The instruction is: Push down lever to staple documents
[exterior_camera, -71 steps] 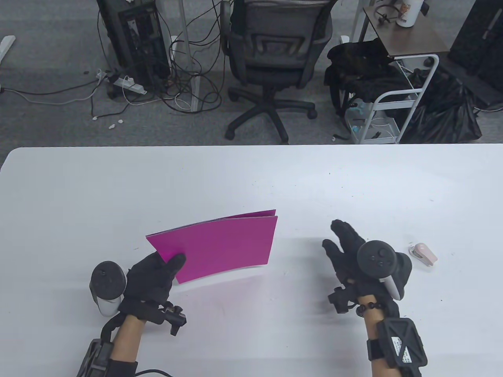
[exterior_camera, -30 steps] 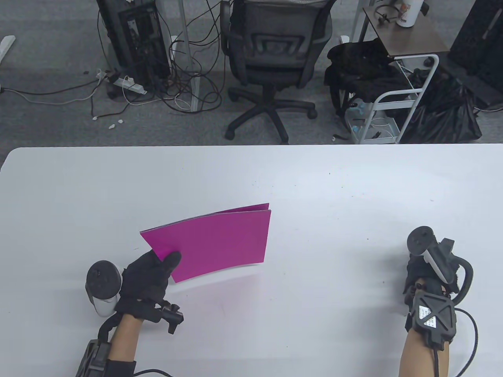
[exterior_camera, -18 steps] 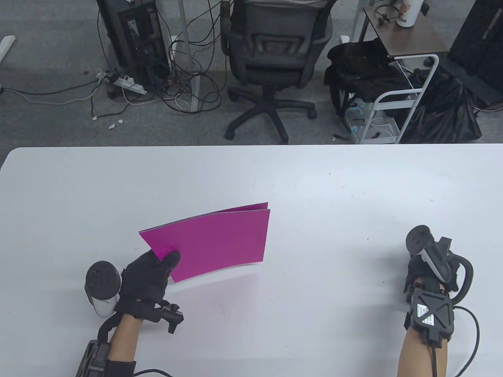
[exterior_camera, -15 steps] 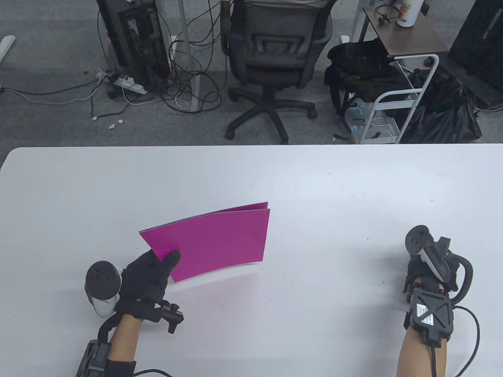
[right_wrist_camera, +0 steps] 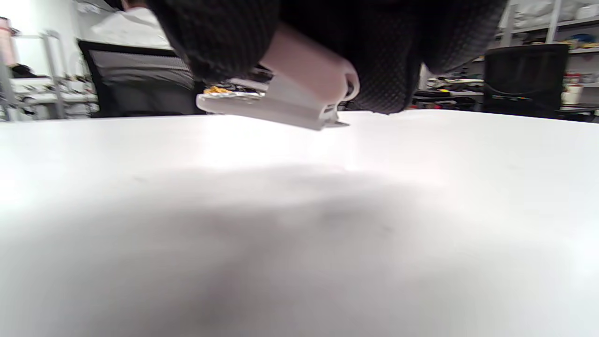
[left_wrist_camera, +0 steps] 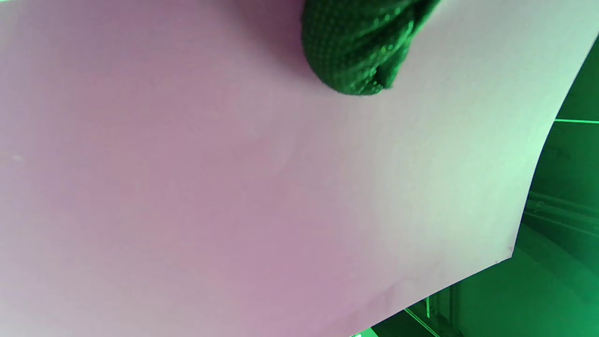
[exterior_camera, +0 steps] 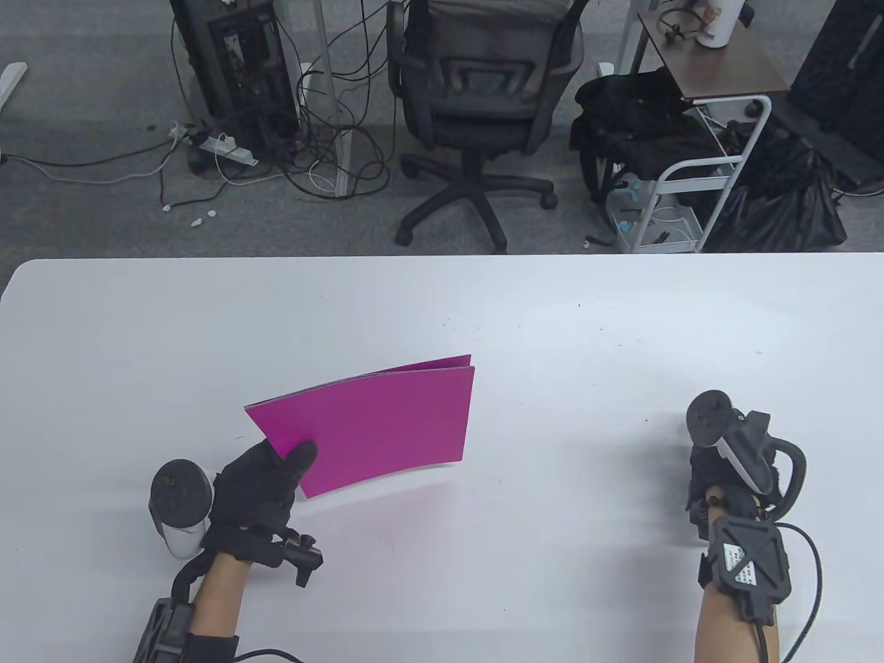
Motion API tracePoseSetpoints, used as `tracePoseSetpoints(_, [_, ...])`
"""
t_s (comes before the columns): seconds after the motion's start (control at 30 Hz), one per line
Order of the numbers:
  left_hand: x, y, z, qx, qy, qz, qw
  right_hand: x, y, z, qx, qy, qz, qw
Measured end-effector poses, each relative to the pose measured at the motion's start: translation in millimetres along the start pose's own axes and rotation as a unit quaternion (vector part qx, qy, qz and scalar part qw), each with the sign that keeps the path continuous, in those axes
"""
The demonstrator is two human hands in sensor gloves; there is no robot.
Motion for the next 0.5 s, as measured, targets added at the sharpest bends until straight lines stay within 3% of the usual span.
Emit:
tracePoseSetpoints(0.3, [-1, -1, 1, -0.001, 0.003, -0.008, 1.000, 15, 77, 30, 0.107, -0.025, -0.030, 0.994])
tracePoseSetpoints(0.5, [-1, -1, 1, -0.004, 0.000, -0.015, 1.000, 10, 133, 50, 0.173, -0.023, -0.030, 0.984])
Point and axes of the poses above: the tracker on the back of each hand, its own y axis roughly to the thumb side, its own z axis roughly from the fingertips to the wrist, x = y × z, the point moved 2 cm from there along -z, roughly from the wrist to the fingertips, and after that the axes turned 1 degree about -x, right-handed, at the moved point
